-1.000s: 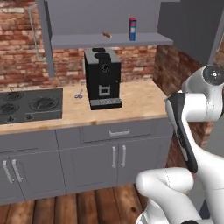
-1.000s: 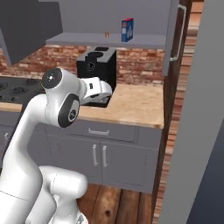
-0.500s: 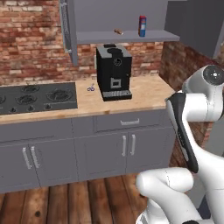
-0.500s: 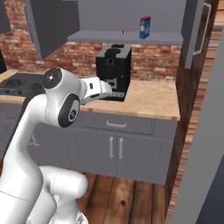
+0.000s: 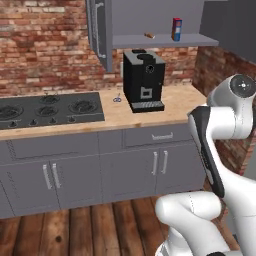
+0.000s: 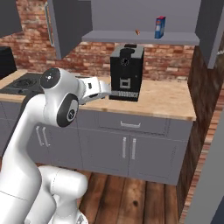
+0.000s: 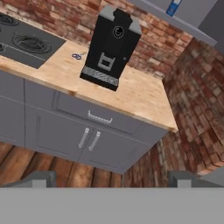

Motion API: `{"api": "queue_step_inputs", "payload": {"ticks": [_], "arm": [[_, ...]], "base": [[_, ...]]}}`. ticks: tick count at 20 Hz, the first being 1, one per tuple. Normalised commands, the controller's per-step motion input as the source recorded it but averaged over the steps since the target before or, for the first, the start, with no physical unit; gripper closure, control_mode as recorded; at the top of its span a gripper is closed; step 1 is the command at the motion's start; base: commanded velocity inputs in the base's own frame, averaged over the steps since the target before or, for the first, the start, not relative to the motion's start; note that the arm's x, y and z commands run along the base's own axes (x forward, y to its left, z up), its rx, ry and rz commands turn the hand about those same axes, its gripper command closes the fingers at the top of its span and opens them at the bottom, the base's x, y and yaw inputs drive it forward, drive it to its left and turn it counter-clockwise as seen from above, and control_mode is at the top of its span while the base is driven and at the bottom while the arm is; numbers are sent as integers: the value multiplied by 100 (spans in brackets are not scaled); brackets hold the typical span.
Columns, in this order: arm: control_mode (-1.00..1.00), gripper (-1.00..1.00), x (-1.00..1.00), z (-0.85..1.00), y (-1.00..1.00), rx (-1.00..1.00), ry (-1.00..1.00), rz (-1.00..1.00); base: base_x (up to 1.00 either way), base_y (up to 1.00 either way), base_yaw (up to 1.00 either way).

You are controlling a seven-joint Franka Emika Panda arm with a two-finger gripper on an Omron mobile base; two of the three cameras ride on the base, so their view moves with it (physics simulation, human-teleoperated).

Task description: Pick the boxed food and yogurt from the counter and place them in the cabinets closest to them.

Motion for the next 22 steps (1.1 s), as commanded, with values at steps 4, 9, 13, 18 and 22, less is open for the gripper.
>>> {"api": "queue_step_inputs", "payload": {"ticks": [4, 9, 13, 18, 22], "arm": [[100, -100, 0, 0, 0, 0, 0, 0], [100, -100, 0, 0, 0, 0, 0, 0], [100, -100, 0, 0, 0, 0, 0, 0], [100, -100, 0, 0, 0, 0, 0, 0], [100, -100, 0, 0, 0, 0, 0, 0]], "base": [[-7, 15, 0], [-13, 42, 0], [-12, 51, 0], [-12, 56, 0], [-10, 57, 0]]}}
